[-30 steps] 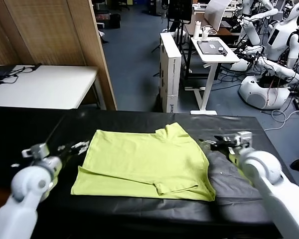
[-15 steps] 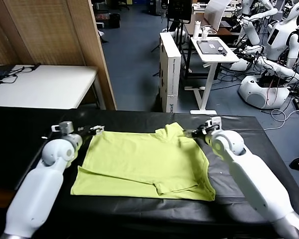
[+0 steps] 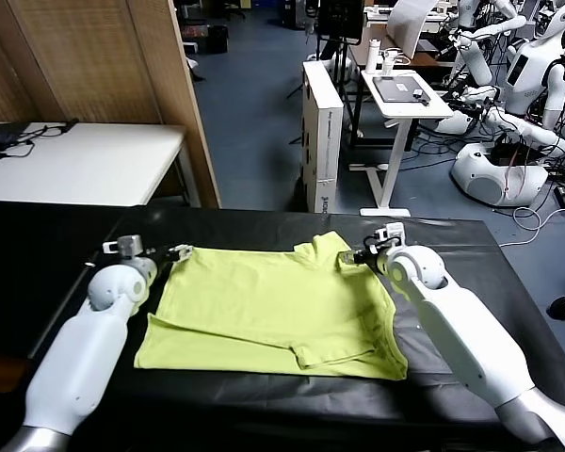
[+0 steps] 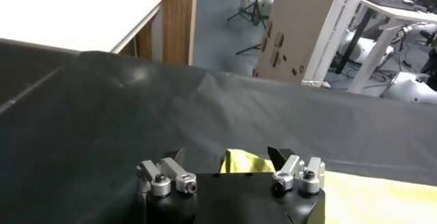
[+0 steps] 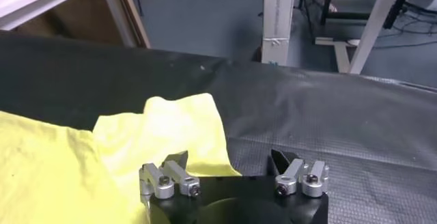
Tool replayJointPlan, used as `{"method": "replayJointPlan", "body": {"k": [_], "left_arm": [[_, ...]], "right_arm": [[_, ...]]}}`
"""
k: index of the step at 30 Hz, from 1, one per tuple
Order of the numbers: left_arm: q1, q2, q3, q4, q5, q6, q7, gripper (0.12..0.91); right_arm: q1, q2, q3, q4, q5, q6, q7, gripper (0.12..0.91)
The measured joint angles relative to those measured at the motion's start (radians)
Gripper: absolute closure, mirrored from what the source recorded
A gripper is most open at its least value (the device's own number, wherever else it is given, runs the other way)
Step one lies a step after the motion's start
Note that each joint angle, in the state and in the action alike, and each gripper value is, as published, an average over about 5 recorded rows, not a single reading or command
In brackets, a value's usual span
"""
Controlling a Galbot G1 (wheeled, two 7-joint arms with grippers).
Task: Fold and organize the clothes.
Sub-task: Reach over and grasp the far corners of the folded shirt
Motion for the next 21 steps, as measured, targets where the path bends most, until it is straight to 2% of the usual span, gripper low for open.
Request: {"method": "replayJointPlan", "body": {"k": [7,14,21], "left_arm": [[0.000,-0.002,0.001,0.010,0.004,-0.004,0.001,0.123],[-0.010,-0.002,0.006,0.011,0.000,-0.005,0.001,0.128],[-0.012,-0.002,0.012,0.011,-0.003,-0.006,0.002,0.237]], "right_arm": [[0.008,0.012,-0.005,-0.022,-0.001,0.000,-0.002,0.232],[0.010,0.012,-0.006,-0.025,-0.001,0.000,-0.005,0.360],[0.011,0.012,-0.006,-0.029,-0.004,0.000,-0.007,0.501]]}}
